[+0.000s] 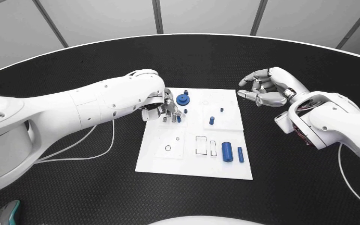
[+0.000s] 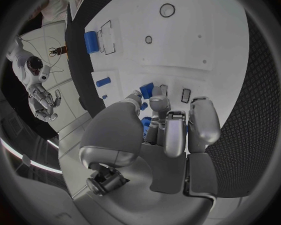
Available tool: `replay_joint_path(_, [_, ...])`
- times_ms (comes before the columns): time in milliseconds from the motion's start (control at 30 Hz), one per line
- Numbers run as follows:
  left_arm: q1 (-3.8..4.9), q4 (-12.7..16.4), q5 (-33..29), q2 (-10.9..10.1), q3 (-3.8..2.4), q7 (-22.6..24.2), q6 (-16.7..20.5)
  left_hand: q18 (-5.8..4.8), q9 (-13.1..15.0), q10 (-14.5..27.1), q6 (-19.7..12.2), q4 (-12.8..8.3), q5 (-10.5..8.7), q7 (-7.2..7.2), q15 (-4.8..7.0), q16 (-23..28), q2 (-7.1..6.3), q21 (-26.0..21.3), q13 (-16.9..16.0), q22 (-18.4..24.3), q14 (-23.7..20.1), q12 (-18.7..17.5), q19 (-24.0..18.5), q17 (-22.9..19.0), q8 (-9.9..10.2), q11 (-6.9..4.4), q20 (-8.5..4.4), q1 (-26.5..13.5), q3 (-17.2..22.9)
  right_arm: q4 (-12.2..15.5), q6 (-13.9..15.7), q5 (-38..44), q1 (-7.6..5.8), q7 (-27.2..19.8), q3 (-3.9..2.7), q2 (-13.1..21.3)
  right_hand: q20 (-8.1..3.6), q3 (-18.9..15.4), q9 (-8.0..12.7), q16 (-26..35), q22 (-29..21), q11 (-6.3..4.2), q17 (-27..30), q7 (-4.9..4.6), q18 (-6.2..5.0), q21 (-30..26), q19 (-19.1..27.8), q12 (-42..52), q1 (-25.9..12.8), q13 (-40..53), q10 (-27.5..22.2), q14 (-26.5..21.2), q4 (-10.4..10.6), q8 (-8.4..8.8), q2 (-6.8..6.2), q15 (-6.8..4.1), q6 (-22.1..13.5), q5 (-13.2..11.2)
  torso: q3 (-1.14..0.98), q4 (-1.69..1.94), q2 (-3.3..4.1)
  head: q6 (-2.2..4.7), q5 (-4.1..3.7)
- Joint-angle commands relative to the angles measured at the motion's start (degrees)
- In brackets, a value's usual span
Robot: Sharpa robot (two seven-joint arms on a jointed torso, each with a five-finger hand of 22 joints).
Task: Assemble the parts on the task board
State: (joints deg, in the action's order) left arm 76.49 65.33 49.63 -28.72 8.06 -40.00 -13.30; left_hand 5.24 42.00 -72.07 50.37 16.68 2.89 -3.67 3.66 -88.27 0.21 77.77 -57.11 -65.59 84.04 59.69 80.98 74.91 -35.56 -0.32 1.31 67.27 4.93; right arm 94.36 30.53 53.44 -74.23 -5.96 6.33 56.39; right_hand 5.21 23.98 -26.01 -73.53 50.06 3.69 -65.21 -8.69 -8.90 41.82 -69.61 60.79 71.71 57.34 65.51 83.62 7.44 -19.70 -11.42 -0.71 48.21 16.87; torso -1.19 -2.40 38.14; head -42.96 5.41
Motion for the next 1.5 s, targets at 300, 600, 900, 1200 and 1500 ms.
replay_joint_path(300, [-0.01,0.1,-0.3,-0.13,0.0,-2.04,-0.1,-0.7,0.21,0.48,-0.48,0.04,0.02,-0.02,0.36,-0.15,0.3,0.41,0.02,-0.25,5.19,0.33,0.41,12.59,0.14,-0.14,0.02,2.4,1.86,-0.31,-0.07,0.0,0.0,0.03,0.0,-0.22,-0.02,-0.06,-0.07,0.41,-0.03,-0.03,0.04,0.06,-0.52,-0.31,-0.35,-0.2,0.27,-0.08,-0.31,0.08,0.38,-0.36,-0.04,-0.06,-0.44,0.32,-0.04,0.03,0.01,-0.26,0.01])
replay_joint_path(600, [-0.01,0.2,-1.53,-0.39,0.0,-1.58,0.16,-0.71,0.57,0.69,-0.53,-0.06,0.03,0.27,0.6,-0.12,0.33,0.54,0.11,-0.53,5.17,0.38,0.38,12.56,0.74,-0.39,-0.15,7.5,8.39,-0.46,-0.16,0.0,0.0,0.09,0.0,-0.27,-0.02,-0.06,-0.07,0.41,-0.03,-0.03,0.04,0.06,-0.52,-0.31,-0.35,-0.2,0.27,-0.08,-0.31,0.08,0.38,-0.36,-0.04,-0.06,-0.44,0.32,0.0,0.01,-0.03,-0.36,0.01])
replay_joint_path(900, [-0.01,0.71,-5.16,-1.21,0.0,-1.07,0.06,-0.81,3.27,0.41,-1.61,-2.5,0.03,-0.19,0.34,-0.17,-6.62,0.92,0.33,-1.41,5.2,0.4,0.48,12.68,-0.25,-0.32,0.01,10.86,32.12,-0.62,-0.26,0.0,0.0,0.12,0.0,-0.34,-0.02,-0.06,-0.07,0.41,-0.03,-0.03,0.04,0.06,-0.52,-0.31,-0.35,-0.2,0.27,-0.08,-0.31,0.08,0.38,-0.36,-0.04,-0.06,-0.44,0.32,-0.01,0.04,-0.01,-0.38,0.04])
replay_joint_path(1200, [0.02,2.89,-5.83,-3.64,-0.01,-0.41,2.88,-0.84,4.76,-0.01,-1.81,-4.7,-0.03,-0.04,0.44,-0.07,-8.31,0.92,0.25,-1.51,5.16,0.72,0.45,12.54,-1.26,-0.24,0.15,8.05,37.64,-0.88,-0.3,0.0,0.0,0.12,0.01,-0.33,-0.02,-0.05,-0.1,0.48,-0.11,-0.03,0.06,0.06,-0.53,-0.45,-0.39,-0.11,0.29,0.0,-0.2,0.08,0.45,-0.48,-0.02,-0.07,-0.47,0.37,-0.05,0.18,-0.06,-0.46,0.05])
replay_joint_path(1500, [0.03,4.83,-4.17,-5.26,0.0,0.36,5.75,-0.83,5.14,-0.72,-1.68,-5.27,-0.03,0.07,0.5,-0.05,-8.66,0.91,-0.67,-1.52,5.16,1.68,0.43,12.51,-1.59,-0.33,0.13,7.25,38.52,-0.99,-0.3,0.0,0.01,0.09,0.01,-0.34,-0.02,-0.07,-0.11,0.52,-0.19,-0.02,0.09,0.05,-0.54,-0.55,-0.39,-0.15,0.23,-0.06,-0.23,0.08,0.53,-0.54,-0.01,-0.06,-0.48,0.38,-0.08,0.05,0.0,-0.49,0.25])
